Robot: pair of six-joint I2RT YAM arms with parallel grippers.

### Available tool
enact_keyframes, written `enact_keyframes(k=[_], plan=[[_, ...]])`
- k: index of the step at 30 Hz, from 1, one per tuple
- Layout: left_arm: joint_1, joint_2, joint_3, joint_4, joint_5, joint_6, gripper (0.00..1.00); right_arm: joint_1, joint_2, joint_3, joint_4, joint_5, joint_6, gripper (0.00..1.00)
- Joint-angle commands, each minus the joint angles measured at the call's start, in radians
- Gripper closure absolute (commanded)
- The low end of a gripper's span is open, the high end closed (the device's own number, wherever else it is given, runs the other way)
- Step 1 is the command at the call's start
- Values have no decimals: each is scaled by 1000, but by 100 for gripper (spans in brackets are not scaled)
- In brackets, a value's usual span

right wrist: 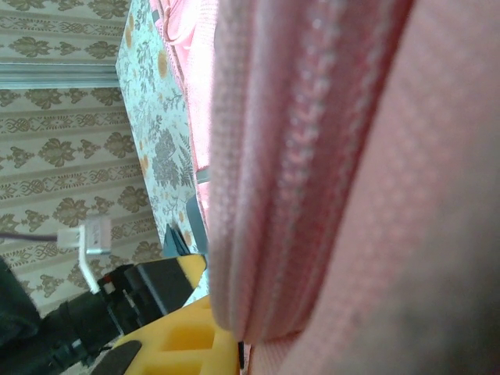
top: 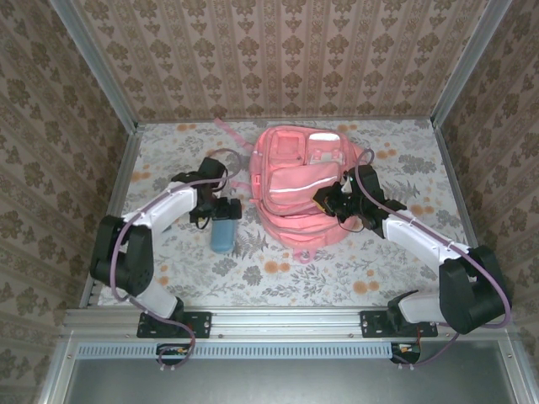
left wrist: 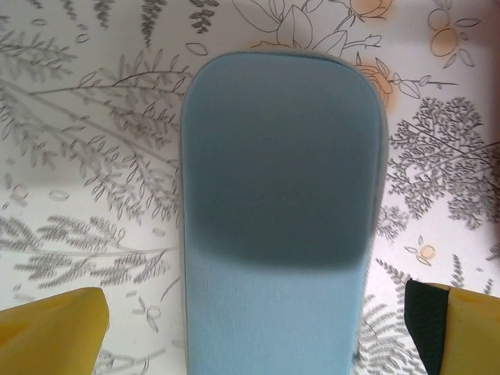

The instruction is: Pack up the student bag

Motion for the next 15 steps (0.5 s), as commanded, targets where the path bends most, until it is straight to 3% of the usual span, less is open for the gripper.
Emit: enact_keyframes(k=[1,9,15], plan=[[4,69,58,-25,23,90,0,5,-28,-2,-23,18,-27,96],[9,181,110,4,82,86,0,6,-20,-5,-20,21,-28,96],[12,197,108,9,38,41,15,6,-14,-9,-20,16,-32,95]])
